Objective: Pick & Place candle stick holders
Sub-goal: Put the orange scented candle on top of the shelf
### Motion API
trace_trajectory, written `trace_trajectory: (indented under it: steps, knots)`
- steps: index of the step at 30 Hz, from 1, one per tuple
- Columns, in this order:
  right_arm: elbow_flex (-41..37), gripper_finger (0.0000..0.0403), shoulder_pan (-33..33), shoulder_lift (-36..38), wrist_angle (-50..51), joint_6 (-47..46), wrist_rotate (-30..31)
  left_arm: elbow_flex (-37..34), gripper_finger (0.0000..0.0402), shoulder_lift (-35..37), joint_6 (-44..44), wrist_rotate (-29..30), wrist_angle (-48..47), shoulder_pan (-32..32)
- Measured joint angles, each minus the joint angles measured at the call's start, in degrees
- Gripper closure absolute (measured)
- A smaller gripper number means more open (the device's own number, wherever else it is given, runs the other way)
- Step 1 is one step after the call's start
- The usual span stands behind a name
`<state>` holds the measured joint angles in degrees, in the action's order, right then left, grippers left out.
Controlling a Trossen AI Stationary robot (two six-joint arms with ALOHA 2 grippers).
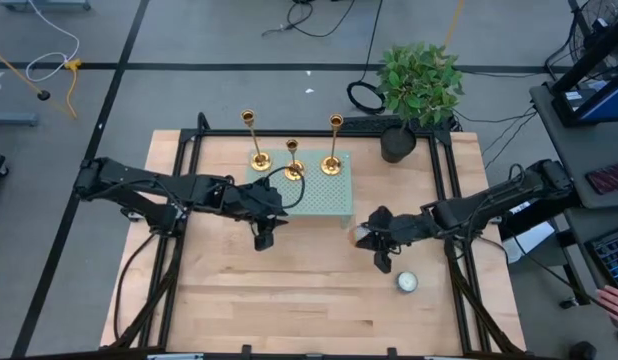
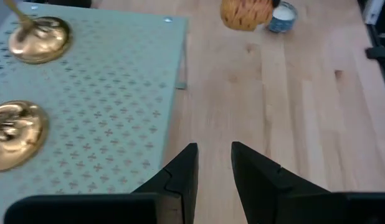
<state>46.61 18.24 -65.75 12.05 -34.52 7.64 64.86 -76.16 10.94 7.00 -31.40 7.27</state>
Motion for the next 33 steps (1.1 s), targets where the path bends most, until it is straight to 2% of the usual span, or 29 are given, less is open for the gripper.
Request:
trace_trajectory:
  steps: [4,11,18,22,27,33]
  knots:
    - [2.66,0.0402,0.0,-1.82,-4.33,4.51,-1.79,0.0,0.0298,0.05,-0.03,-0.03,0.02,1.53]
    - [13.31,0.0402,-2.64,-9.77,-2.53,18.65,-1.84,0.04,0.0298,2.4,-0.07,0.95,-0.16,3.2]
    - [24.92,0.0402,-9.53,-17.67,5.28,26.54,-2.19,0.05,0.0298,6.15,0.28,1.04,0.12,3.38]
    - [28.89,0.0403,-14.22,-21.97,6.33,29.1,-6.17,0.07,0.0298,7.75,-0.13,1.18,0.15,3.36]
    - [29.94,0.0403,-18.7,-25.93,5.0,31.16,-10.97,0.07,0.0298,8.5,-0.28,2.06,-0.11,3.36]
    - [29.96,0.0403,-21.52,-28.66,2.61,32.34,-12.11,0.07,0.0298,8.44,-0.34,2.1,-0.1,3.3]
